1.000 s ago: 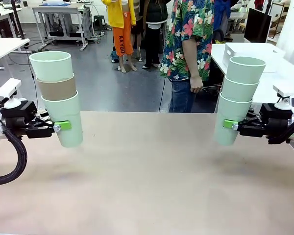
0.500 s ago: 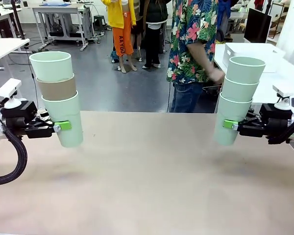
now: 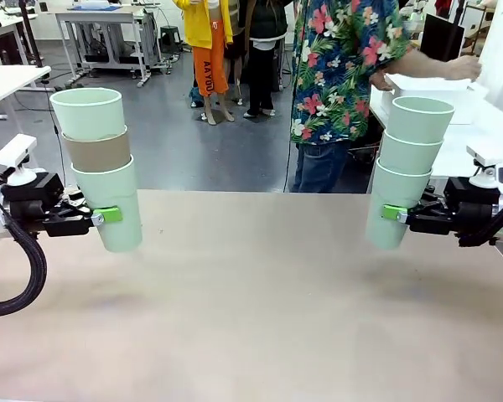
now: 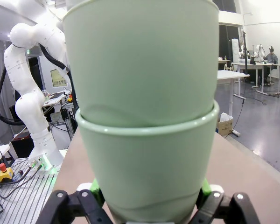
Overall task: Stack the cups and store them in the basket.
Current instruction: Place the stack of Reusable plastic cups into the Pantry Basket.
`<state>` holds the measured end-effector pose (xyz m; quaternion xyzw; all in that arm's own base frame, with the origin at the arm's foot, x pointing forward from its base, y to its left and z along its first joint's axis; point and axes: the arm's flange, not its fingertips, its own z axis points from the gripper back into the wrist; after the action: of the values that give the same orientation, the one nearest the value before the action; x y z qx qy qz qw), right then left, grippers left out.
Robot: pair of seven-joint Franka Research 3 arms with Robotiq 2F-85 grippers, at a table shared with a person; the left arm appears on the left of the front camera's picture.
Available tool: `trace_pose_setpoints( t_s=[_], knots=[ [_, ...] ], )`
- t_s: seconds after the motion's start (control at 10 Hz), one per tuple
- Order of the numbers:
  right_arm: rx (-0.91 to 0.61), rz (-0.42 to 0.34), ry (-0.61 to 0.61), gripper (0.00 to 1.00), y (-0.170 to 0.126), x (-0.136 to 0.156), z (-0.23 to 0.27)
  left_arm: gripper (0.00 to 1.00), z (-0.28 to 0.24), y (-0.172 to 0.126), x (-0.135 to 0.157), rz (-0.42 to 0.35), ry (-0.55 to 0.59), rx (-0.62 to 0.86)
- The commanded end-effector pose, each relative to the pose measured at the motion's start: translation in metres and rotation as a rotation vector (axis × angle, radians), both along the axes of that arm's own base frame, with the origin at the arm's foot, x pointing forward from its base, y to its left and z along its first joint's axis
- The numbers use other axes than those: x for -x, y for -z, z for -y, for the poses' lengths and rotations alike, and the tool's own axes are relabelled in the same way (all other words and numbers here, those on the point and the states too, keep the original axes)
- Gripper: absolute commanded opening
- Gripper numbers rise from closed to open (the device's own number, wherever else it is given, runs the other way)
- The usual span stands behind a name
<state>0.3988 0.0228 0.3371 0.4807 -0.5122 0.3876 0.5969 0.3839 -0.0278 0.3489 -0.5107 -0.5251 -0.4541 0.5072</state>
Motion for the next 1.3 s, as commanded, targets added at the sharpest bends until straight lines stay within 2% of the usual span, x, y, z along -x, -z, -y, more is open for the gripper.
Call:
trace_pose_setpoints(
  t_s=[0.0,1.2],
  knots=[
    [-0.002,0.013,0.001,0.86,-0.0038,-0.0001,0.0002,0.86,-0.0004,-0.0036,0.0007,0.007,0.002,0.014],
    [-0.002,0.013,0.001,0.86,-0.0038,-0.0001,0.0002,0.86,-0.0004,-0.0036,0.0007,0.007,0.002,0.014]
  ],
)
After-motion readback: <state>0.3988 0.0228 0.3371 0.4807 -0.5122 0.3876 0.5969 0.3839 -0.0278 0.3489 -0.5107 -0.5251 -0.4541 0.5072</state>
